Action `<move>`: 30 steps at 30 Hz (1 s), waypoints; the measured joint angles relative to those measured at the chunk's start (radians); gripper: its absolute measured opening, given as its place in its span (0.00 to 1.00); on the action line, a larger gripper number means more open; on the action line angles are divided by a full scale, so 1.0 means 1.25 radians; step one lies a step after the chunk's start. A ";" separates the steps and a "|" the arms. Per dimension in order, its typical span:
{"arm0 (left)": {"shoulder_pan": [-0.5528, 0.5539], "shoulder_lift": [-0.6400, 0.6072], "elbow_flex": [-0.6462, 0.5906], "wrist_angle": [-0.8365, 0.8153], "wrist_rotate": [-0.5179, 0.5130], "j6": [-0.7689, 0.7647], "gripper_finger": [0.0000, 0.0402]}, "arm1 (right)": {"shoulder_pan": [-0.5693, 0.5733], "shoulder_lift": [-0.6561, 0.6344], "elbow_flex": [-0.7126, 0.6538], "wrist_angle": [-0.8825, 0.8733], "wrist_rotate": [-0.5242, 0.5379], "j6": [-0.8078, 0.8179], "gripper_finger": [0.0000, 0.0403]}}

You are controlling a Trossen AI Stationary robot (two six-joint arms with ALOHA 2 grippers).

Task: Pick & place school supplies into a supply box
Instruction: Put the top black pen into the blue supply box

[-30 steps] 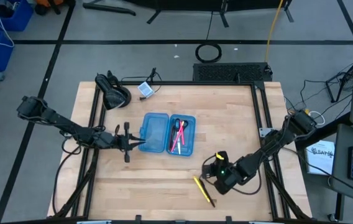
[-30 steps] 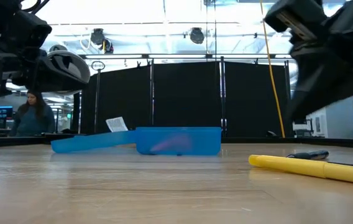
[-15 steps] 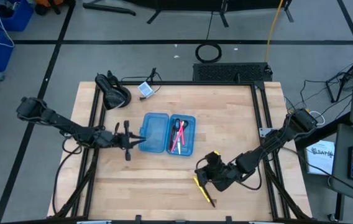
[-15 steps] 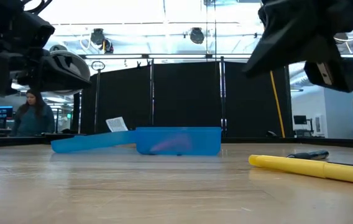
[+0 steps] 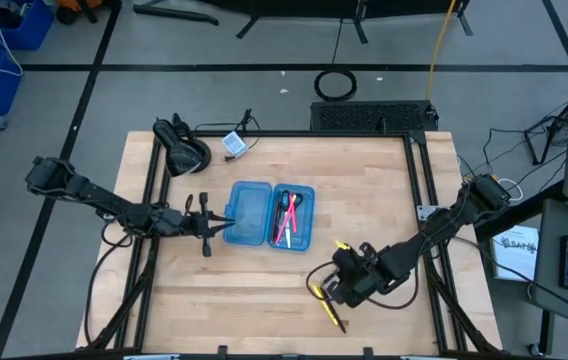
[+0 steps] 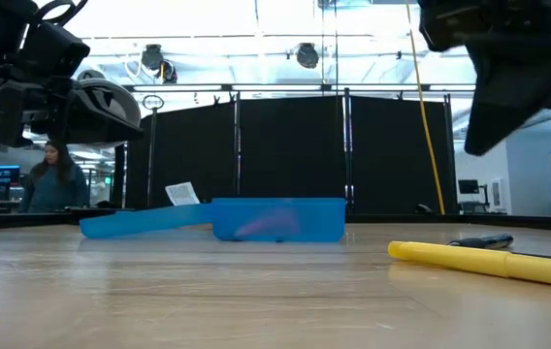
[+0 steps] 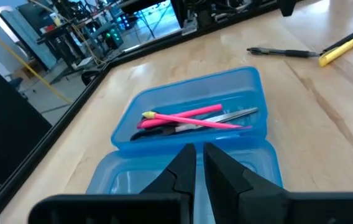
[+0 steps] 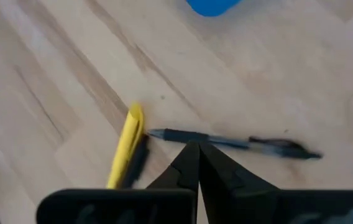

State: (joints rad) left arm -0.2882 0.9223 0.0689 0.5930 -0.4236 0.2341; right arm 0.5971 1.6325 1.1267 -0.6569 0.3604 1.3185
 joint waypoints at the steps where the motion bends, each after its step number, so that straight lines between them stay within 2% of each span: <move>1: 0.000 0.000 0.000 0.000 0.000 0.000 0.09 | -0.002 0.000 0.007 -0.007 -0.003 -0.040 0.00; 6: 0.000 0.000 0.000 -0.008 0.002 0.009 0.09 | -0.028 -0.003 0.030 -0.049 -0.094 -0.303 0.00; 10: 0.000 0.000 0.000 -0.018 0.002 0.014 0.09 | -0.096 -0.005 0.044 -0.158 -0.199 -0.407 0.01; 14: 0.000 0.000 0.000 -0.011 0.003 -0.018 0.09 | -0.158 -0.005 0.047 -0.244 -0.266 -0.526 0.06; 21: 0.000 0.000 0.000 0.004 0.003 -0.047 0.09 | -0.191 -0.005 0.047 -0.252 -0.265 -0.770 0.27; 30: 0.000 0.000 0.000 0.004 0.003 -0.064 0.09 | -0.189 -0.005 0.033 -0.249 -0.245 -0.979 0.51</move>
State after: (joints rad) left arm -0.2882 0.9226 0.0689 0.5978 -0.4200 0.1547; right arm 0.3611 1.6268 1.1673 -0.9683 0.0543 0.0952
